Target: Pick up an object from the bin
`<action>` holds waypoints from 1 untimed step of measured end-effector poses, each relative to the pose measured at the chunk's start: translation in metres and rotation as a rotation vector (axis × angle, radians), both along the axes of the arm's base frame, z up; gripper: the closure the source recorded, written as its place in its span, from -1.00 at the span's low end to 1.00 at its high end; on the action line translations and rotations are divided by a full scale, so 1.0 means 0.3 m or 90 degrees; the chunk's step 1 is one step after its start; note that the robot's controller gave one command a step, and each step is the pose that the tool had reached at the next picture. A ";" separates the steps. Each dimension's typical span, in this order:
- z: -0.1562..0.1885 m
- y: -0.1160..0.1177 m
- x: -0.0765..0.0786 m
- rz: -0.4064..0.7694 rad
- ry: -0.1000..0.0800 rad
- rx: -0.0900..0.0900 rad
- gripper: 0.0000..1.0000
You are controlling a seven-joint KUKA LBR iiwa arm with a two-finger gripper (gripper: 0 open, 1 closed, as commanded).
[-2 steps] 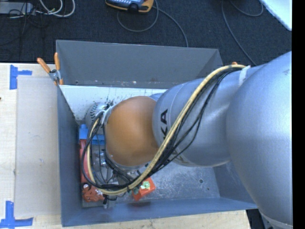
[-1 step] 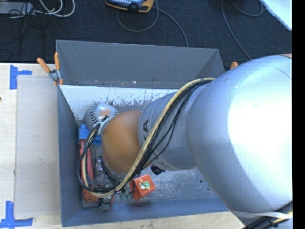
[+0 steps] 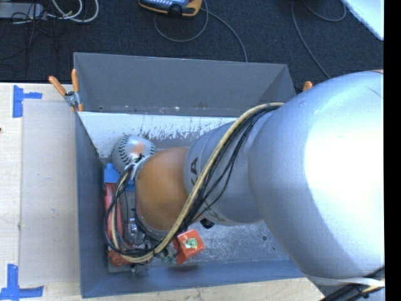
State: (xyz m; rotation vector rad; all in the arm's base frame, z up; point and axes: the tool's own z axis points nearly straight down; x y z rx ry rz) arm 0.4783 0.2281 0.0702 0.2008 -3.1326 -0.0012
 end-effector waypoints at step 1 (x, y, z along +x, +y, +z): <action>0.000 0.000 0.000 0.000 0.000 0.000 1.00</action>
Offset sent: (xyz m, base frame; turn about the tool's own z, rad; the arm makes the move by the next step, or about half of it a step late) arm 0.0001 0.0001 0.0596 0.0000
